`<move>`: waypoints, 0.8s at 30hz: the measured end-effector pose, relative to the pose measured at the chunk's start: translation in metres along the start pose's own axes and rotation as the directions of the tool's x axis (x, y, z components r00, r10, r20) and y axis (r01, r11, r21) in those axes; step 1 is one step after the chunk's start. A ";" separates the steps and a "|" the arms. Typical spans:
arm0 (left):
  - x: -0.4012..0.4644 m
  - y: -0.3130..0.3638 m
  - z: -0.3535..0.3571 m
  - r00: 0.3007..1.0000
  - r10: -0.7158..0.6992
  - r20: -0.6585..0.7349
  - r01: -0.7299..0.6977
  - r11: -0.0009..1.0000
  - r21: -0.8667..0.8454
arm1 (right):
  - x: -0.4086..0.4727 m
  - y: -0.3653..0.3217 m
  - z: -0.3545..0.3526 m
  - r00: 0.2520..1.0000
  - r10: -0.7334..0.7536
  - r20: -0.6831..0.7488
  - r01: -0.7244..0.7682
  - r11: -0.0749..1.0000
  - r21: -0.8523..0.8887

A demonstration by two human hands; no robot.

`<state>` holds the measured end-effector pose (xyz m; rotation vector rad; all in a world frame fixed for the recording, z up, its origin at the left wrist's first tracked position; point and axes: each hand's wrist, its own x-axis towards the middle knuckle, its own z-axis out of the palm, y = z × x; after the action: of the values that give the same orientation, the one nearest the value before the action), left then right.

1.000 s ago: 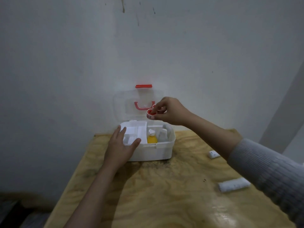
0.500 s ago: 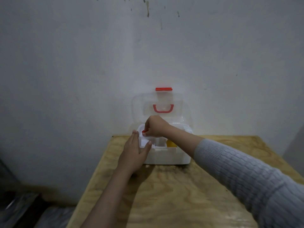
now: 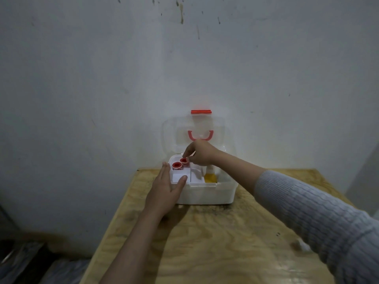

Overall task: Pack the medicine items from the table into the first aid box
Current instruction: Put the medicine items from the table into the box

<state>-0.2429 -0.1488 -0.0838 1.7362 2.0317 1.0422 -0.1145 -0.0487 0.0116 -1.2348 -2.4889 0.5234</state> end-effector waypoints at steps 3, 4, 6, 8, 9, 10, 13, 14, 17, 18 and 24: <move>0.000 0.000 0.000 1.000 -0.006 0.001 0.006 1.000 -0.005 | -0.023 -0.004 -0.018 0.996 -0.030 -0.080 0.032 0.999 0.035; 0.001 -0.001 0.000 1.000 -0.003 0.001 0.003 1.000 -0.019 | -0.036 -0.005 -0.024 0.992 -0.040 -0.117 0.046 0.998 0.046; 0.000 -0.002 0.001 1.000 0.006 -0.013 -0.006 0.999 -0.044 | -0.073 -0.005 -0.032 0.980 -0.049 -0.191 0.063 0.996 0.069; 0.000 -0.004 0.003 0.999 0.012 -0.030 -0.014 0.998 -0.063 | -0.117 0.004 -0.035 0.966 -0.025 -0.256 0.057 0.991 0.119; -0.001 -0.004 0.004 0.999 0.015 -0.037 -0.018 0.997 -0.077 | -0.139 0.012 -0.034 0.961 -0.001 -0.276 0.040 0.990 0.136; -0.001 -0.004 0.006 0.999 0.016 -0.044 -0.020 0.996 -0.092 | -0.160 0.022 -0.033 0.957 0.029 -0.287 0.011 0.990 0.138; -0.001 -0.003 0.008 0.998 0.004 -0.064 -0.013 0.990 -0.139 | -0.215 0.060 -0.027 0.940 0.154 -0.303 -0.122 0.985 0.122; -0.001 -0.004 0.009 0.998 -0.005 -0.064 -0.005 0.988 -0.153 | -0.232 0.073 -0.025 0.925 0.201 -0.322 -0.166 0.977 0.132; -0.001 -0.002 0.011 0.997 -0.030 -0.069 0.018 0.985 -0.169 | -0.276 0.105 -0.021 0.850 0.336 -0.406 -0.291 0.942 0.170; -0.001 -0.002 0.011 0.997 -0.033 -0.071 0.020 0.984 -0.179 | -0.289 0.114 -0.020 0.824 0.374 -0.426 -0.327 0.927 0.183; -0.001 -0.002 0.012 0.995 -0.036 -0.089 0.017 0.979 -0.203 | -0.328 0.150 0.005 0.801 0.489 -0.346 -0.464 0.872 0.157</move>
<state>-0.2367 -0.1458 -0.0936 1.5812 1.9200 1.2933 0.1778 -0.2304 -0.0981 -1.7604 -1.8221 0.4248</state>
